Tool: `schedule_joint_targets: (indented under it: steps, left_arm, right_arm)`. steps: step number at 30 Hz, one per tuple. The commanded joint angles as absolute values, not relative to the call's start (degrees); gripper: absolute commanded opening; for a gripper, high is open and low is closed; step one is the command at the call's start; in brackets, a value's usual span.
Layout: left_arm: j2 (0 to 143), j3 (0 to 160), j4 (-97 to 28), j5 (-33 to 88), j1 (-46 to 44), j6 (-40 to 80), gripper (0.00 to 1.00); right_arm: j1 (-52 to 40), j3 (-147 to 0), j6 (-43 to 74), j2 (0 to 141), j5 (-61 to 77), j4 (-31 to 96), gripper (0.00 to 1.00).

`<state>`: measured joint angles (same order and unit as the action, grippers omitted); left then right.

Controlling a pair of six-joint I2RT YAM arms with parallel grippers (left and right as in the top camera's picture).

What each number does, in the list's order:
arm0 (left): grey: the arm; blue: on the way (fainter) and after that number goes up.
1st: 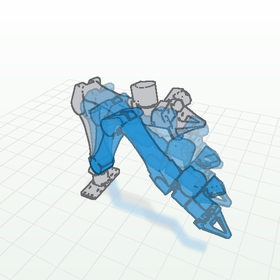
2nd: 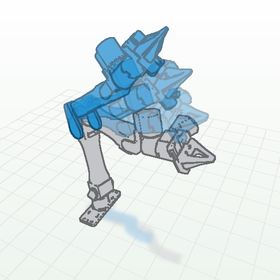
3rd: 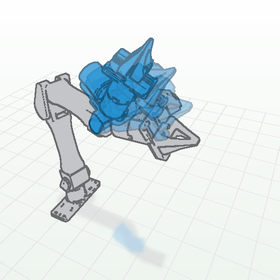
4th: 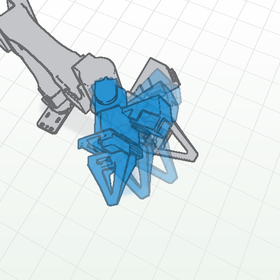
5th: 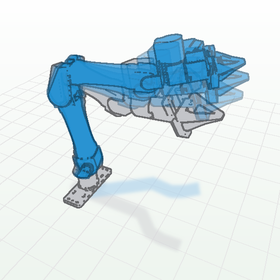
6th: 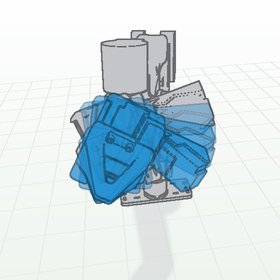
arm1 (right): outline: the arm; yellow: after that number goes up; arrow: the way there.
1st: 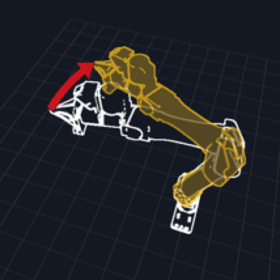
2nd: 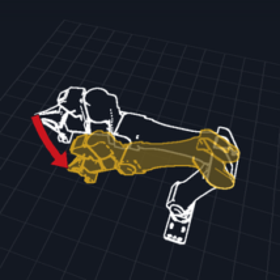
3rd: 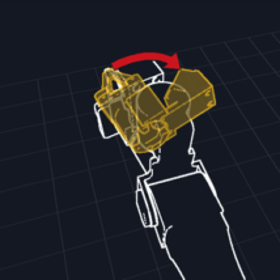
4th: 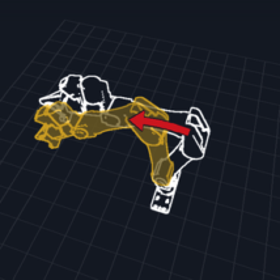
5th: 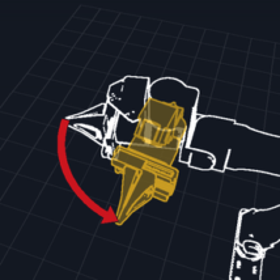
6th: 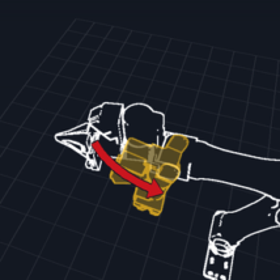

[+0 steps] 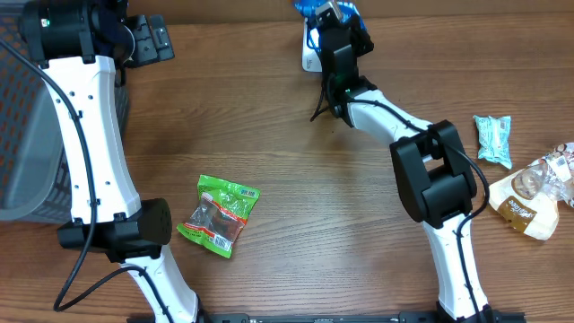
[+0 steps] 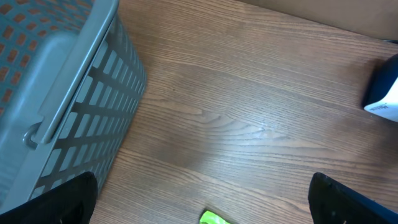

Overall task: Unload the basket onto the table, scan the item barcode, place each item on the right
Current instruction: 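Hold the blue bar up against the white scanner, then carry the blue bar to the right edge of the table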

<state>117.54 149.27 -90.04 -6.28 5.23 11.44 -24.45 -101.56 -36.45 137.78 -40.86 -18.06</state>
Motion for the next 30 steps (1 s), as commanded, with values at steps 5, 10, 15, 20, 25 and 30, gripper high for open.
schedule_joint_targets:
  steps: [5, 10, 15, 20, 25, 30]
  left_arm:
    - [116.14, 149.84, -90.00, -6.39, 4.84, 10.70, 1.00]
    - [116.16, 149.84, -90.00, -6.39, 4.84, 10.72, 1.00]
    - [116.16, 149.84, -90.00, -6.39, 4.84, 10.70, 1.00]
    - [116.14, 149.84, -90.00, -6.39, 4.84, 10.72, 1.00]
    - [116.14, 149.84, -90.00, -6.39, 4.84, 10.72, 1.00]
    - [116.16, 149.84, -90.00, -6.39, 4.84, 10.72, 1.00]
  right_arm:
    - [-22.63, -102.43, -32.91, 137.56, -42.06, -15.55, 0.04]
    - [-22.83, -102.43, -32.73, 137.56, -41.56, -13.21, 0.04]
    - [-22.85, -102.43, -32.77, 137.56, -41.50, -13.28, 0.04]
    - [-22.85, -102.43, -32.99, 137.56, -41.80, -13.34, 0.04]
    - [-23.77, -102.45, -36.47, 137.36, -48.05, -21.43, 0.04]
    - [-26.15, -102.50, -37.52, 129.71, -51.53, -25.65, 0.04]
